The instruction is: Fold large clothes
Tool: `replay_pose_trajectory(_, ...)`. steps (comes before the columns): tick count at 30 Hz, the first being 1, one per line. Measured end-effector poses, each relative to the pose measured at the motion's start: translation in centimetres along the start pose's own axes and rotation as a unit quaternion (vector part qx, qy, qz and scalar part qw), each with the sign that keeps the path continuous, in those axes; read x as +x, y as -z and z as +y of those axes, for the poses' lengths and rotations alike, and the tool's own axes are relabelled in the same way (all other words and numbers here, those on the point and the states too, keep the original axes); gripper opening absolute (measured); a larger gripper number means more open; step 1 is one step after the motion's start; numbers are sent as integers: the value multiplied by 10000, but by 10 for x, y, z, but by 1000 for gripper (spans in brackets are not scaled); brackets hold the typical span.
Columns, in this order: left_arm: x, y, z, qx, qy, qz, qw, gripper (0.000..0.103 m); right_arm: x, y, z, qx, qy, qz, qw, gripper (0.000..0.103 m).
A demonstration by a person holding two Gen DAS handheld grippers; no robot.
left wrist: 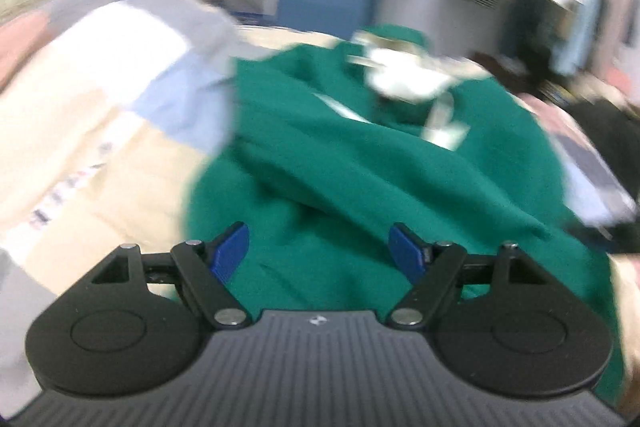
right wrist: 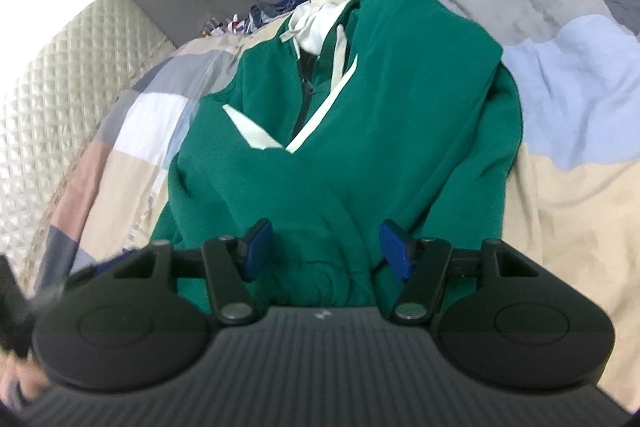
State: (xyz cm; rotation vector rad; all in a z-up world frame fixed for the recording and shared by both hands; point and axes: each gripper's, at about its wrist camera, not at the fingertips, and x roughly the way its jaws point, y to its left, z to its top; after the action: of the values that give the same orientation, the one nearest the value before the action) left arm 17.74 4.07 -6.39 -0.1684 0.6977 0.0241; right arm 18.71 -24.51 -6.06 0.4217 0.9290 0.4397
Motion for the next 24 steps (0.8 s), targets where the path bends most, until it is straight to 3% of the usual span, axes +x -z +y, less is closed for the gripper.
replay_pose_trajectory(4, 23, -11, 36, -425, -399, 33, 9983, 80, 4, 3, 5, -84, -127, 157, 9998, 63)
replay_pose_trajectory(9, 50, -6, 73, -960, -614, 445, 9925, 78, 13, 6, 27, -555, -472, 368, 9967, 63)
replay_pose_trajectory(11, 61, 0, 82, -1143, -540, 689, 9896, 66, 18, 11, 38, -936, -286, 386, 9944, 63)
replay_pose_trajectory(13, 66, 2, 85, -1197, -469, 692, 9893, 60, 25, 15, 43, -1126, -177, 487, 9923, 63)
replay_pose_trajectory(17, 71, 1, 80, -1195, -139, 711, 9902, 15, 32, 21, 51, -1480, 54, 487, 9878, 62)
replay_pose_trajectory(20, 66, 1, 76, -1091, -264, 546, 9922, 6, 30, 24, 61, -1783, 68, 353, 9833, 51)
replay_pose_trajectory(24, 60, -4, 87, -1361, -330, 403, 9893, 5, 16, 27, 79, -2129, -360, 77, 9764, 40)
